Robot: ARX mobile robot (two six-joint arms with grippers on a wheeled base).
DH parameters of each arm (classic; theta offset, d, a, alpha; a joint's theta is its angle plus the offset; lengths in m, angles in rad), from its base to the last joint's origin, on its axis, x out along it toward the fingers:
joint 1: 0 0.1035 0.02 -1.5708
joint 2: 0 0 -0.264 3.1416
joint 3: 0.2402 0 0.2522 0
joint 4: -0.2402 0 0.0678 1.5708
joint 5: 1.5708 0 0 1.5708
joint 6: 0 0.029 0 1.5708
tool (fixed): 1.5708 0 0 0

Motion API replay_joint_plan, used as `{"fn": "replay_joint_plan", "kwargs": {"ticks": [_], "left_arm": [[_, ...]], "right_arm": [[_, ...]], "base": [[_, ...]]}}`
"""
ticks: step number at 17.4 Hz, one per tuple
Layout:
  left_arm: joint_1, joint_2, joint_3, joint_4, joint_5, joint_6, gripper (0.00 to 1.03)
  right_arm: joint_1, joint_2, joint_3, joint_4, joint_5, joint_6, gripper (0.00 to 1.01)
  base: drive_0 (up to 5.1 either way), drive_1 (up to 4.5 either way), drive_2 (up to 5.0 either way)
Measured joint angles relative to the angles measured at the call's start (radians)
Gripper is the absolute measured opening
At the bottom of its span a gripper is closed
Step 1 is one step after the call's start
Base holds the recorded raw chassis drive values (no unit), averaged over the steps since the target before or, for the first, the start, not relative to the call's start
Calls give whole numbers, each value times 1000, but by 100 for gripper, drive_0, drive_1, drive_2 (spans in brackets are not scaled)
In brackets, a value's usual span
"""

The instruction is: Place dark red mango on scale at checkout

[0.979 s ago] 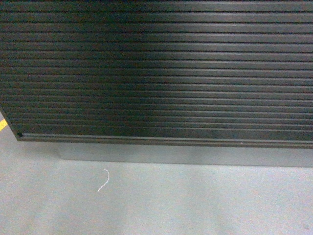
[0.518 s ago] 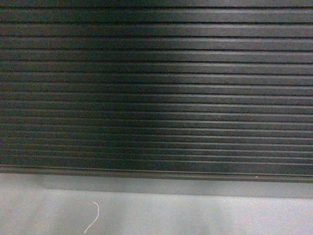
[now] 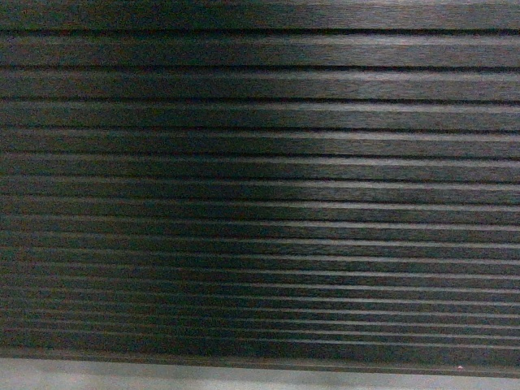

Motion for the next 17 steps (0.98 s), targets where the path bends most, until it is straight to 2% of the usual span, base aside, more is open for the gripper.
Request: {"fn": "replay_joint_plan", "kwargs": {"ticks": [17], "left_arm": [[0,0,0,0,0,0,98]], "right_arm": [[0,0,0,0,0,0,98]], "base": [[0,0,0]]}}
